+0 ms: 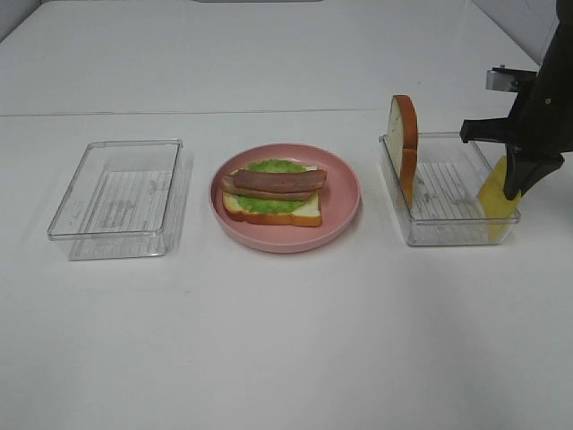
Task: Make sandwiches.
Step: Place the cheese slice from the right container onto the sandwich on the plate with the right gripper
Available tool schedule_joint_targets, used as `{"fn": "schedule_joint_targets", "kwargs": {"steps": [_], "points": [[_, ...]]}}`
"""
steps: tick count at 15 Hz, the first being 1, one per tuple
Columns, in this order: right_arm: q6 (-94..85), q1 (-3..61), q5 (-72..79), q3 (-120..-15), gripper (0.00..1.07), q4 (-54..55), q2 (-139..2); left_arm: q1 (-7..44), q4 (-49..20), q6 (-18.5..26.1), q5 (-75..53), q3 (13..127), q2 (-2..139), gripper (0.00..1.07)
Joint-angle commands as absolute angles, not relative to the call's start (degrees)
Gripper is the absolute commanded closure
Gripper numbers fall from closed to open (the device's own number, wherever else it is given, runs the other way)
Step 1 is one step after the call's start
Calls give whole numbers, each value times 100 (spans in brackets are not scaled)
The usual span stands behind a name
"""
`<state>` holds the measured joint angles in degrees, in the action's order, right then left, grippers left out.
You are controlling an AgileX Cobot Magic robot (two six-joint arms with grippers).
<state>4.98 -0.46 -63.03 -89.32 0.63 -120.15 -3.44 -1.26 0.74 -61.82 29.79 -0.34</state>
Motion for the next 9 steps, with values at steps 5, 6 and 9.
{"fn": "schedule_joint_targets", "kwargs": {"steps": [5, 6, 9], "points": [[779, -74, -6125, -8950, 107, 378, -10210, -367, -103, 86, -6159, 2962, -115, 9], [779, -74, -6056, -8950, 107, 464, -10101, -367, -103, 86, -6159, 2962, -115, 9], [556, -63, -5644, -8950, 107, 1702, -9563, -367, -103, 86, -6159, 2962, -115, 9]]}}
